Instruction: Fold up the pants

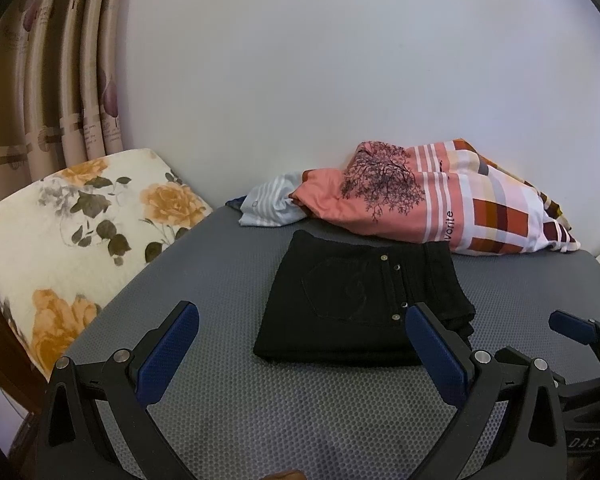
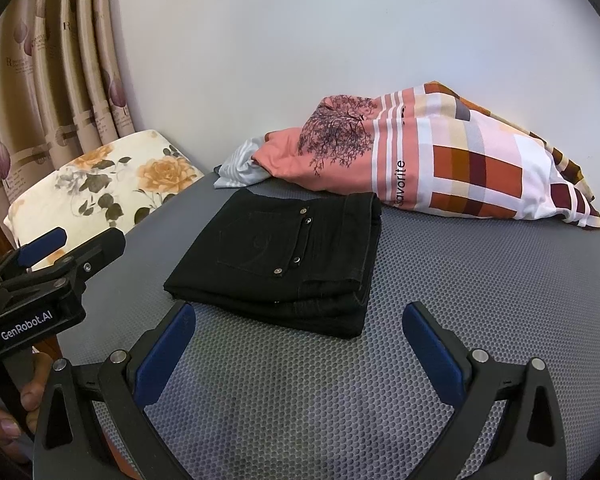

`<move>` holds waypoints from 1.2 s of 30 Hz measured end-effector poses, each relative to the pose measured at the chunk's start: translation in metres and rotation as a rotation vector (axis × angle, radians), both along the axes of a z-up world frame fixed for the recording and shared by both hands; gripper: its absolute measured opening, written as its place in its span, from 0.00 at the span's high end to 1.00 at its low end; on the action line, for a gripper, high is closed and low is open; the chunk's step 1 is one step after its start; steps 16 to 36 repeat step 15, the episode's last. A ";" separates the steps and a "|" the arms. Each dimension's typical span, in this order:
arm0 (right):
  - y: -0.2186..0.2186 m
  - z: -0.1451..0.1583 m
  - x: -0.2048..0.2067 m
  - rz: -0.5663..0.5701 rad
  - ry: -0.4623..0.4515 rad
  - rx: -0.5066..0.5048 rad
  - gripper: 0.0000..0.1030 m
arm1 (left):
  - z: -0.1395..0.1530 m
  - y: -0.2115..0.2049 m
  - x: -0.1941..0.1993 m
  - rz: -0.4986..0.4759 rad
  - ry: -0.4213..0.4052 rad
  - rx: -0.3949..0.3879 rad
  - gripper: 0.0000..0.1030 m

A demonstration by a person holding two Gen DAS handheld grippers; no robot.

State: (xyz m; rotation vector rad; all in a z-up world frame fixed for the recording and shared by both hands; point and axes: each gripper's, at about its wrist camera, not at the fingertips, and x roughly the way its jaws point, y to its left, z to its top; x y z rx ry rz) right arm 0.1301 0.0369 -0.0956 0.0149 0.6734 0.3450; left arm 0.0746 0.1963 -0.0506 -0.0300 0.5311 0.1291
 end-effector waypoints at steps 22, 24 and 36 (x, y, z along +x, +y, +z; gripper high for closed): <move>0.001 -0.007 0.002 0.009 0.011 0.002 0.00 | 0.008 0.004 -0.001 0.007 -0.078 0.036 0.00; 0.001 -0.007 0.002 0.009 0.011 0.002 0.00 | 0.008 0.004 -0.001 0.007 -0.078 0.036 0.00; 0.001 -0.007 0.002 0.009 0.011 0.002 0.00 | 0.008 0.004 -0.001 0.007 -0.078 0.036 0.00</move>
